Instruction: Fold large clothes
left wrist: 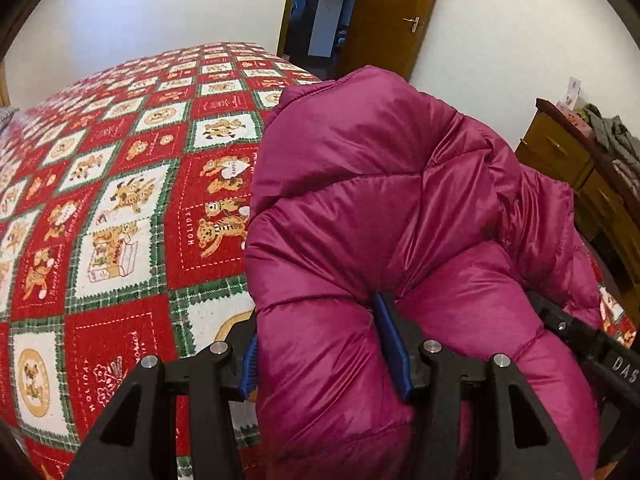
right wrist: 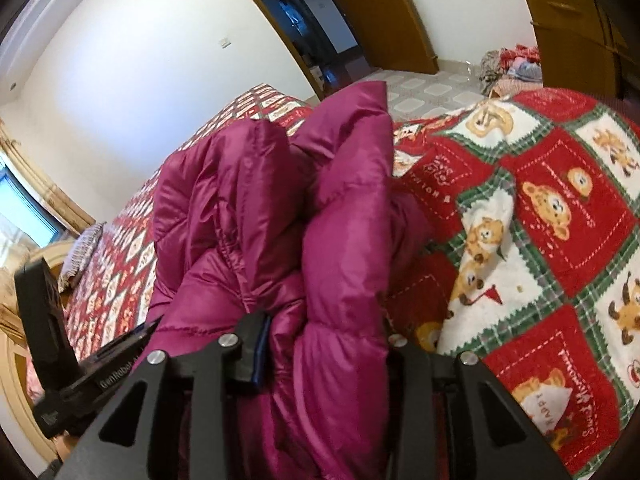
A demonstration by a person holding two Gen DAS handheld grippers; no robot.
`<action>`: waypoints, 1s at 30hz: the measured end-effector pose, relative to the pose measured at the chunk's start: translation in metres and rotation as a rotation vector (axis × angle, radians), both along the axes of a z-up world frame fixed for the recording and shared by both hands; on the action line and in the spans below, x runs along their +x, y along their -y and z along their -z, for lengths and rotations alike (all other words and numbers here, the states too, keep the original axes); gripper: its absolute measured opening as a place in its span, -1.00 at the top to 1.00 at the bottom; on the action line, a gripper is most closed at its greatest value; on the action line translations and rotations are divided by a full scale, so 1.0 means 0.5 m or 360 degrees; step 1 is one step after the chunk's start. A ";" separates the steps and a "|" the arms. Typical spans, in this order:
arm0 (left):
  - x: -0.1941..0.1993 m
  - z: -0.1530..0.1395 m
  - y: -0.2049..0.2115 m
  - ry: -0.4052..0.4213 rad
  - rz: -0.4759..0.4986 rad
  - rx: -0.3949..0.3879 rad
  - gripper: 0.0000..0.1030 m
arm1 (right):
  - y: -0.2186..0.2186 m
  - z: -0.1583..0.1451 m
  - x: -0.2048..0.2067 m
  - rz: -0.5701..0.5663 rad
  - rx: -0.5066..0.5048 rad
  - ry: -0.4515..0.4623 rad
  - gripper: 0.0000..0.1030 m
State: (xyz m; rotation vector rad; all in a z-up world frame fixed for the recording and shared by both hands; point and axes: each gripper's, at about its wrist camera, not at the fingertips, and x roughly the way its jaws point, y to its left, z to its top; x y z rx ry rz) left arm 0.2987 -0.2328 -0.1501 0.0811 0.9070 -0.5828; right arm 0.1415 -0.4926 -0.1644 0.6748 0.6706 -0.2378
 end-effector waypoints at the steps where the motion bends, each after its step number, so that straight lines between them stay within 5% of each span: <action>1: -0.003 -0.003 0.001 0.0012 0.0004 0.0014 -0.04 | -0.002 -0.002 0.000 0.0011 -0.0013 -0.0004 0.18; 5: -0.015 -0.010 0.008 0.0068 0.0027 0.0079 -0.06 | -0.021 -0.022 -0.033 0.0117 -0.0150 -0.0062 -0.13; 13: -0.022 -0.007 0.016 0.0126 0.0037 0.0141 -0.06 | -0.089 -0.133 -0.137 0.0409 -0.0635 -0.0047 -0.09; 21: -0.031 -0.018 0.030 0.0188 0.0046 0.0280 -0.06 | -0.150 -0.139 -0.044 0.0118 -0.0640 -0.0083 0.27; 24: -0.032 -0.022 0.019 0.0172 0.0035 0.0272 -0.07 | -0.142 -0.077 -0.016 0.0108 -0.0570 -0.0231 0.35; 30: -0.063 -0.047 0.004 0.0238 0.0047 0.0334 -0.11 | -0.151 -0.058 -0.020 0.0133 -0.0630 -0.0248 0.35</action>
